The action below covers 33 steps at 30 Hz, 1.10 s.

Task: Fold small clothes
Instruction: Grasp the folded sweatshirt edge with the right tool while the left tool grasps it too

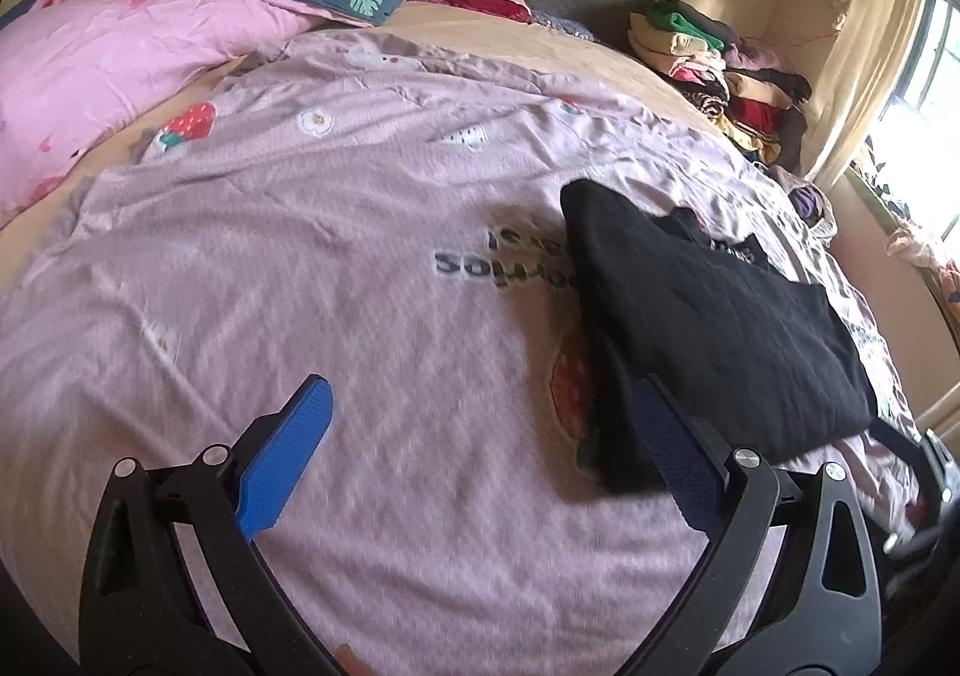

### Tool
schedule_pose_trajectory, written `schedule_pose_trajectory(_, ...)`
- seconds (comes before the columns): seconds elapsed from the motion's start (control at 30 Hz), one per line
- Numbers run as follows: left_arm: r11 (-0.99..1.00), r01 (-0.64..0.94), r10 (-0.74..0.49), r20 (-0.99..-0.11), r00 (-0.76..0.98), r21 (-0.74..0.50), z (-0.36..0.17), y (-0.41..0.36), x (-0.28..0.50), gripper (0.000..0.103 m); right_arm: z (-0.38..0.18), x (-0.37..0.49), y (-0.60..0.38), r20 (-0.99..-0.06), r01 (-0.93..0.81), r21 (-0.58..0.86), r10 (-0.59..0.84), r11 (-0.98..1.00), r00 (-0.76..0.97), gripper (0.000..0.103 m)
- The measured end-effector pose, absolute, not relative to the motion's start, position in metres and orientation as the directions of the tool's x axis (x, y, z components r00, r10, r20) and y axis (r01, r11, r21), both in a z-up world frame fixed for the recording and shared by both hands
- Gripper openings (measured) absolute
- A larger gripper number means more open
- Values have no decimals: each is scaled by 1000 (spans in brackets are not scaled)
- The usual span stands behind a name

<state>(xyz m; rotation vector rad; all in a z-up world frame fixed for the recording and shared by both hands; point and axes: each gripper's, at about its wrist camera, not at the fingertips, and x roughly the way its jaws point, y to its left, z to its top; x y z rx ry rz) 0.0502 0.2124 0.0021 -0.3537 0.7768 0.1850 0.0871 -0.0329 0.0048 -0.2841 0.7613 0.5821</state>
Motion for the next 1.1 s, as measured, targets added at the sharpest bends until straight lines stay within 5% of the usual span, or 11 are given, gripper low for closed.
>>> schedule_pose_trajectory(0.5, 940, -258, 20, -722, 692, -222, 2, 212, 124, 93, -51, 91, 43, -740, -660, -316, 259, 682, 621, 98)
schedule_pose_trajectory(1.1, 937, -252, -46, -804, 592, -240, -34, 208, 204, 93, -67, 136, 66, -713, -632, -379, 222, 676, 665, 98)
